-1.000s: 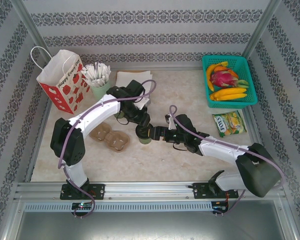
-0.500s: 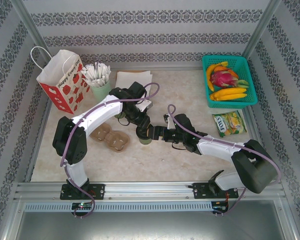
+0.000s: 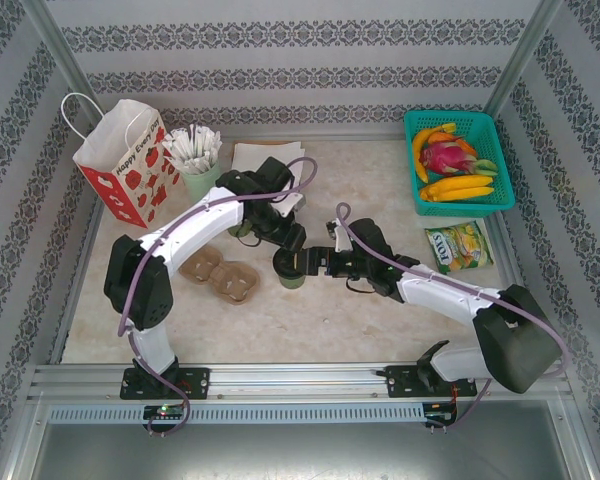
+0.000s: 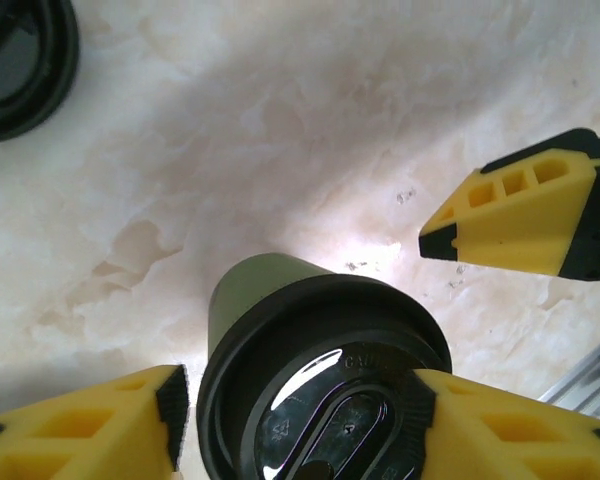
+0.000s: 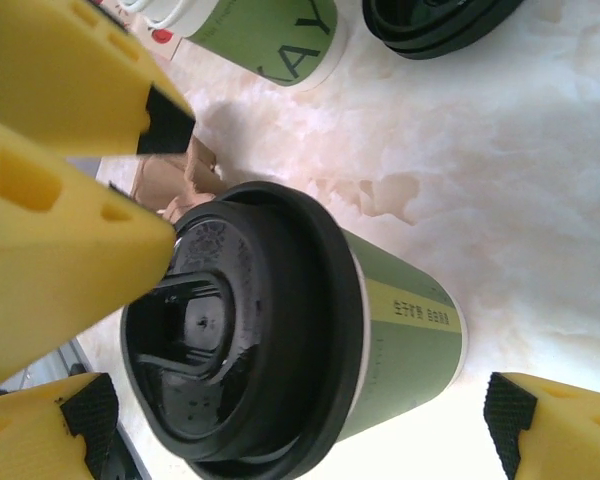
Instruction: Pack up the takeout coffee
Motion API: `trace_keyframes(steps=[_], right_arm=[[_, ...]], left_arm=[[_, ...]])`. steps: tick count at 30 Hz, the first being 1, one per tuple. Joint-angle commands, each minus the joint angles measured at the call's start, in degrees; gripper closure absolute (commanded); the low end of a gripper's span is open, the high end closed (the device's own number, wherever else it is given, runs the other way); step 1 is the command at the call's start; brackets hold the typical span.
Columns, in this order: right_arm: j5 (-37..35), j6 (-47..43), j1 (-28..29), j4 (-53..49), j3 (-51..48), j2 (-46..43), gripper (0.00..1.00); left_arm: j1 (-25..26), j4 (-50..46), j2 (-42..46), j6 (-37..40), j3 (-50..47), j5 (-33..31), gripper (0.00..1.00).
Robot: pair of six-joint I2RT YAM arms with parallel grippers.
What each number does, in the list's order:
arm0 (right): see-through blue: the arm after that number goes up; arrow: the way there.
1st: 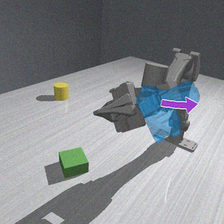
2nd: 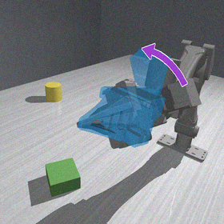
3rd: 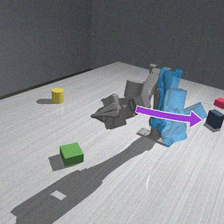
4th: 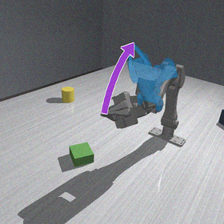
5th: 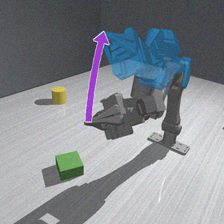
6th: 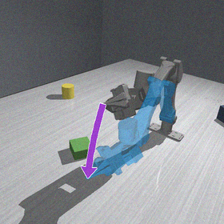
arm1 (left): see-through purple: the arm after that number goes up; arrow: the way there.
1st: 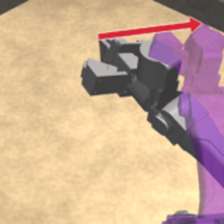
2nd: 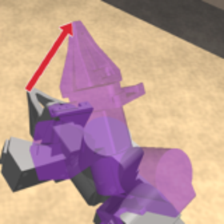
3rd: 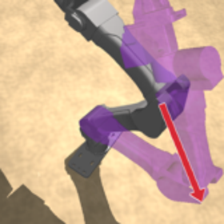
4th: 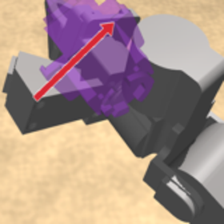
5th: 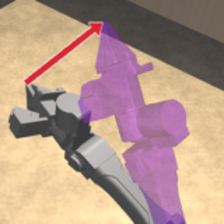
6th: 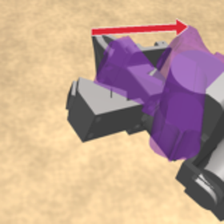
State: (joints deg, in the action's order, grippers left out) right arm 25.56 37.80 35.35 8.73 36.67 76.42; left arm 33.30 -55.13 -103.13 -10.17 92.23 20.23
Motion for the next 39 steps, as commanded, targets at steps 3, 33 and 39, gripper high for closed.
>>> trace_keyframes(steps=[3,33,39], right_arm=[[1.6,-11.1,0.2,-5.8,3.7,-1.7,0.02],[-9.8,-37.8,7.4,-22.3,22.0,10.8,0.02],[-13.1,-37.3,8.3,-22.5,22.4,12.0,0.02]], left_arm=[[-1.4,-2.1,6.6,-8.6,-0.5,-8.3,0.26],[-4.2,6.5,19.7,-38.0,-29.4,-20.7,0.0],[-4.1,7.7,17.9,-37.8,-29.4,-19.0,0.0]])
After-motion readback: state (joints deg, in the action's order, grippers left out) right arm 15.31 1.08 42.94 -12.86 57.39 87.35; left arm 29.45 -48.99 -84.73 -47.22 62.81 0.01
